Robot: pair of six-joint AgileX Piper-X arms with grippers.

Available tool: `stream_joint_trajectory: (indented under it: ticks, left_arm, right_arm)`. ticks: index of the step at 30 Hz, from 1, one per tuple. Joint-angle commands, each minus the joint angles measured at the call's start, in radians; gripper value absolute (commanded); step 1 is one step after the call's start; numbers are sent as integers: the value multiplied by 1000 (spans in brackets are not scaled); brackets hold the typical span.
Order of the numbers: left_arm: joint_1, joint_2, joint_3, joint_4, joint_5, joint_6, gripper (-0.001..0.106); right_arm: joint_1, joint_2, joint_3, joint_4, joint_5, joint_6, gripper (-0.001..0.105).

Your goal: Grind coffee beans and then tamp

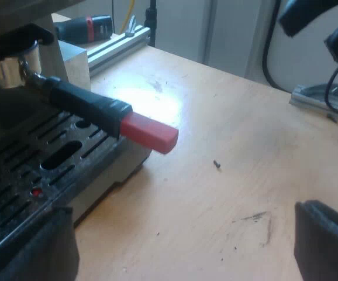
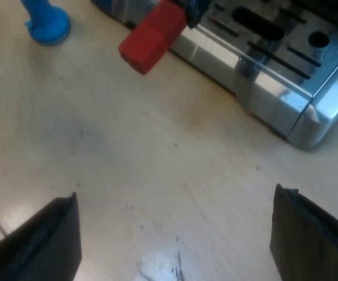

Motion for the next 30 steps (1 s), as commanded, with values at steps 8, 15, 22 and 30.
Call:
stream_joint_trajectory:
  ticks: [8,15,22,30]
  left_arm:
    - [-8,4,105,-90,23,-2,77]
    - [-8,4,106,-90,36,-2,77]
    - [-8,4,106,-90,37,-2,77]
    - [-8,4,106,-90,68,-2,77]
  right_arm:
    - [221,-1,164,-332,271,166,69]
    - [377,50,315,-567,476,278,69]
    - [460,245,332,-760,576,302,55]
    - [461,451,332,-957,735,403,40]
